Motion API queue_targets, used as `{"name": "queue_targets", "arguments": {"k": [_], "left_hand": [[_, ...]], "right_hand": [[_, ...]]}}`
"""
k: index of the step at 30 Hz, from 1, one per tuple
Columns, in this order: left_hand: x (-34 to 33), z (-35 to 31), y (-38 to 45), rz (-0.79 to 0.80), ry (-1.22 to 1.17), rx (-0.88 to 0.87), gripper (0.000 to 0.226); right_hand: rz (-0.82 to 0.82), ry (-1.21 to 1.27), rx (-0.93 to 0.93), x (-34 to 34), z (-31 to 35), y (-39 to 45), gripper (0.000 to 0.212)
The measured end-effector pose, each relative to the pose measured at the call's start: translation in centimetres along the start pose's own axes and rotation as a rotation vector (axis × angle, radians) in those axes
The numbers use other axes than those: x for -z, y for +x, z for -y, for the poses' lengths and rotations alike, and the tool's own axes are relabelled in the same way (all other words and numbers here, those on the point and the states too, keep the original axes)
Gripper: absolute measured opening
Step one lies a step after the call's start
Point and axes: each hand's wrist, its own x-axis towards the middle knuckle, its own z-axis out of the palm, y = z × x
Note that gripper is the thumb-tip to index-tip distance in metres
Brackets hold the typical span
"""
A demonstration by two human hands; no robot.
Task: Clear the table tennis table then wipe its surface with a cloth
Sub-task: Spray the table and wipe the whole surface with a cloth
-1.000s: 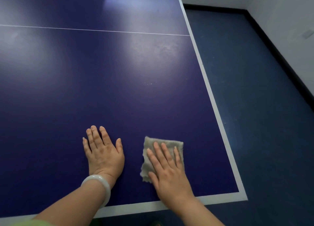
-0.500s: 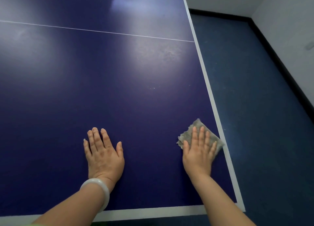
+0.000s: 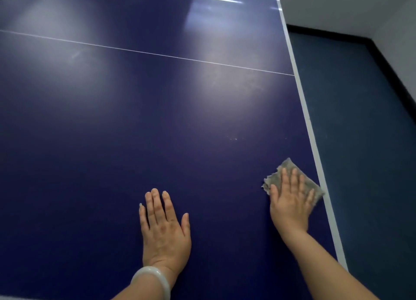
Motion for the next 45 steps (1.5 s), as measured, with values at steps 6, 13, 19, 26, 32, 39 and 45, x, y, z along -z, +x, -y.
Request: {"name": "queue_targets", "arguments": {"k": [6, 13, 19, 26, 32, 39, 45], "left_hand": [[0.1, 0.2, 0.1, 0.008, -0.020, -0.016, 0.076], [-0.2, 0.9, 0.4, 0.054, -0.107, -0.009, 0.077], [1.5, -1.1, 5.0, -0.091, -0.279, -0.223, 0.054], [2.3, -6.5, 16.6, 0.095, -0.232, 0.052, 0.071], [0.9, -7.6, 17.8, 0.024, -0.075, 0.130, 0.074], [0.4, -7.9, 18.2, -0.012, -0.017, 0.155, 0.075], [-0.3, -7.6, 18.3, -0.030, 0.006, 0.168, 0.076]], "right_hand": [[-0.012, 0.004, 0.374, -1.2, 8.8, -4.0, 0.063], [-0.043, 0.025, 0.302, -1.0, 5.0, -2.4, 0.061], [-0.053, 0.010, 0.183, -0.6, 2.3, 0.2, 0.064], [-0.077, 0.046, 0.158, -0.6, 1.9, 1.1, 0.060], [-0.076, 0.064, 0.135, -0.3, -0.6, 5.7, 0.062], [-0.025, 0.089, 0.008, 2.4, 0.4, 17.9, 0.062], [0.115, 0.048, 0.628, 2.8, 6.5, 18.9, 0.066]]}}
